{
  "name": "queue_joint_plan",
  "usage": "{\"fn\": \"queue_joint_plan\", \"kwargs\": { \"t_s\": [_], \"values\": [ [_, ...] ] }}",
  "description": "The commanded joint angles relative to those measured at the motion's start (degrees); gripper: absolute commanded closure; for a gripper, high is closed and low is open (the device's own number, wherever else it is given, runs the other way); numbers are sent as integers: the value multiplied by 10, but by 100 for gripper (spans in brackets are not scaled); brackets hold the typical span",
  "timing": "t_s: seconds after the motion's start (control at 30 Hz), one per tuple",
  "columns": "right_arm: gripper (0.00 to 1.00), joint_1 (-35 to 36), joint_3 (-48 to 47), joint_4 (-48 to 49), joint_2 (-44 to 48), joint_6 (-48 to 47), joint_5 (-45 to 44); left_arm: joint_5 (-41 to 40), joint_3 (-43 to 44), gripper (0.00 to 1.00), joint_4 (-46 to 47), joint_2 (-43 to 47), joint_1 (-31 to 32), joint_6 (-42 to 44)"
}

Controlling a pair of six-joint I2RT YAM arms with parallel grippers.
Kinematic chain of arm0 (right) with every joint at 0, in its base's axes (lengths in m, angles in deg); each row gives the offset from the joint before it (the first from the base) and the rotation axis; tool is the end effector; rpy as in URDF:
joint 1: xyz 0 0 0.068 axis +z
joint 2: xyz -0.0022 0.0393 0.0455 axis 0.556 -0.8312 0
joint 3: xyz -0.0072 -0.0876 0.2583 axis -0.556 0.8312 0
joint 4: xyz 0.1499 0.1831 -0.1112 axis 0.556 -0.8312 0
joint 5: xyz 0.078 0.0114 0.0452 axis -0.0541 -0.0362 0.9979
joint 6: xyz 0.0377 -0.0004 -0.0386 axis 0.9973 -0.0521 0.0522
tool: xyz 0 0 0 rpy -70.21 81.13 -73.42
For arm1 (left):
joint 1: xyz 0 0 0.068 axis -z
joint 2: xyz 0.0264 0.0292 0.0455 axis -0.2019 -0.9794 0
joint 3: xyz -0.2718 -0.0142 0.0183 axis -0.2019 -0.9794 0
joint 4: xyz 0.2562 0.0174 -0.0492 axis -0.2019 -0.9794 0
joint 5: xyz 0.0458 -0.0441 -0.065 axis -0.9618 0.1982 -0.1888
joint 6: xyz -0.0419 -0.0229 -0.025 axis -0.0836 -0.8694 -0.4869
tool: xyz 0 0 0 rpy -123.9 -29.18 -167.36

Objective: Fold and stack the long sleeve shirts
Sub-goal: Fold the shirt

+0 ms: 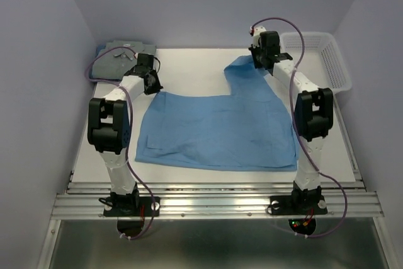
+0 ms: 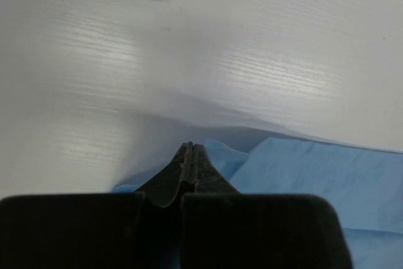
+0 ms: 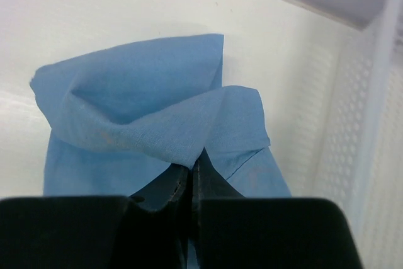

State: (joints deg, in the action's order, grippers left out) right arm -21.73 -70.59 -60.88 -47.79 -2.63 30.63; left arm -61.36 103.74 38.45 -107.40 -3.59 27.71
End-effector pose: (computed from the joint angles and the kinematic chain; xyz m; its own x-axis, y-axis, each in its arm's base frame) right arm 0.5061 0.1042 0.2510 -0.5092 -0.3412 -0.7901 -0.2449 0.9376 -0.2470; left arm 0.4341 -0.0608 0.2179 -0.6960 -0.2253 -0.6818 -0.1019 0.9709 -0.2168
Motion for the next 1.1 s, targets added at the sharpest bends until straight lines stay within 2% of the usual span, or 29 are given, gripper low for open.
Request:
{"fn": "queue_joint_plan", "kwargs": {
  "t_s": [0.0, 0.17, 0.2, 0.37, 0.4, 0.47, 0.5, 0.53, 0.6, 0.7, 1.07],
  "values": [
    [99, 8, 85, -112, 174, 70, -41, -4, -34, 100, 24, 78, 6, 3],
    [99, 13, 176, -243, 314, 192, -14, -9, -80, 100, 27, 135, 7, -1],
    [99, 13, 186, -294, 334, 203, -9, -8, -93, 100, 27, 142, 8, -2],
    [99, 13, 279, -407, 485, 247, 19, -18, -147, 100, 24, 200, 11, -29],
    [99, 13, 279, -456, 503, 246, 30, -23, -161, 100, 20, 208, 11, -43],
    [99, 13, 273, -488, 535, 252, 55, -23, -175, 100, 19, 238, 12, -51],
    [99, 13, 270, -490, 556, 250, 96, -23, -188, 100, 18, 249, 12, -54],
    [99, 13, 247, -509, 585, 237, 176, -24, -195, 100, 17, 267, 12, -54],
    [99, 13, 208, -546, 590, 235, 235, -32, -214, 100, 12, 284, 12, -56],
    [99, 13, 187, -617, 597, 238, 267, -33, -230, 100, 7, 299, 12, -51],
    [98, 13, 274, -625, 749, 396, 353, -51, -252, 100, -40, 321, 12, -65]
  ]
}}
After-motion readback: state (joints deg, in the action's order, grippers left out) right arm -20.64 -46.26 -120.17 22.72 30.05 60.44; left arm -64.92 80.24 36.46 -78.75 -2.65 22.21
